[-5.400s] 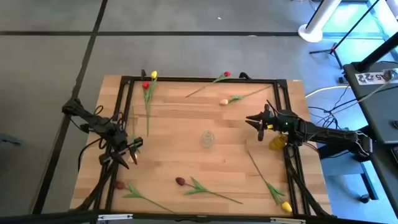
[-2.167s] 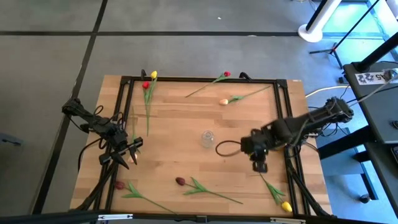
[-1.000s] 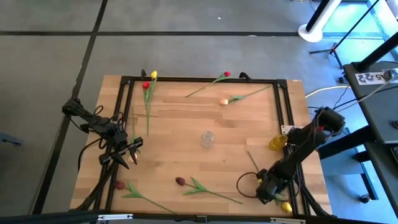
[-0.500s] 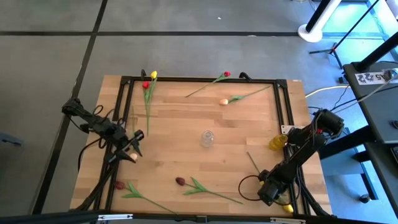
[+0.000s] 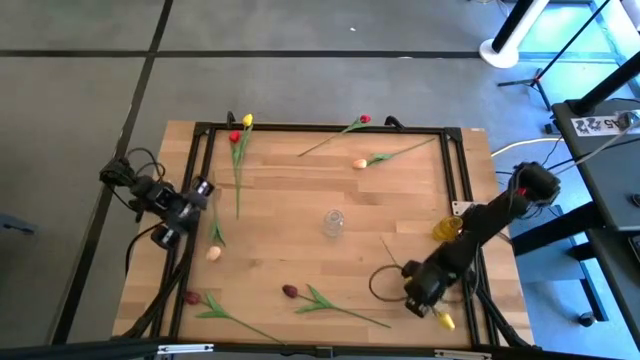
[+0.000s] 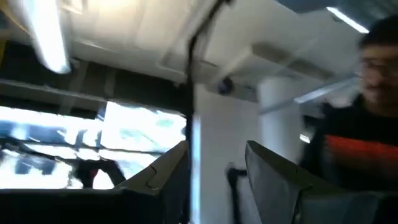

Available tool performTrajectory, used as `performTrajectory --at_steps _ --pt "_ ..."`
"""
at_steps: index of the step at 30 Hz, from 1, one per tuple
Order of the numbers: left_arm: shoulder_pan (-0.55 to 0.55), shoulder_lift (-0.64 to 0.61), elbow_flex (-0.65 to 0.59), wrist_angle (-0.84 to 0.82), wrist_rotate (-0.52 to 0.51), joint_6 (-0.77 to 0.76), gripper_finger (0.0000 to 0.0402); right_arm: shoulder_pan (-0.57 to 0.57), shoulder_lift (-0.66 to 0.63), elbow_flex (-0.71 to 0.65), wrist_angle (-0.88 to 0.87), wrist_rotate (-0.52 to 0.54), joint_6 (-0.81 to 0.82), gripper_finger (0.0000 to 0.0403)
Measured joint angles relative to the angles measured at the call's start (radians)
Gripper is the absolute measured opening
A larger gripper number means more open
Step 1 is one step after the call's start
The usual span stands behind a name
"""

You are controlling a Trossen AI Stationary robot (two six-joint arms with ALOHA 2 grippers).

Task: Sort flowers into vase by color
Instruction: Put the bottom yellow tulip into the transparent vase

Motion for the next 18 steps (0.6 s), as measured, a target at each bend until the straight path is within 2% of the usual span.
performTrajectory --at_steps 4,9,14,18 --pt "0.011 0.051 0.033 -0.017 -0.11 0.058 0.0153 -0.14 -0.141 0.001 0.029 0.025 -0.033 0.0008" --pt "0.075 0.237 0.148 -0.019 -0.21 0.024 0.0153 -0.324 -0.316 0.002 0.085 0.08 -0.046 0.0006" --pt "0.161 0.459 0.306 -0.044 -0.207 -0.008 0.0153 -0.486 -0.407 0.002 0.205 0.174 -0.059 0.0007" --pt "0.203 0.643 0.432 -0.041 -0.205 -0.029 0.0153 -0.581 -0.409 0.002 0.402 0.18 -0.056 0.0004"
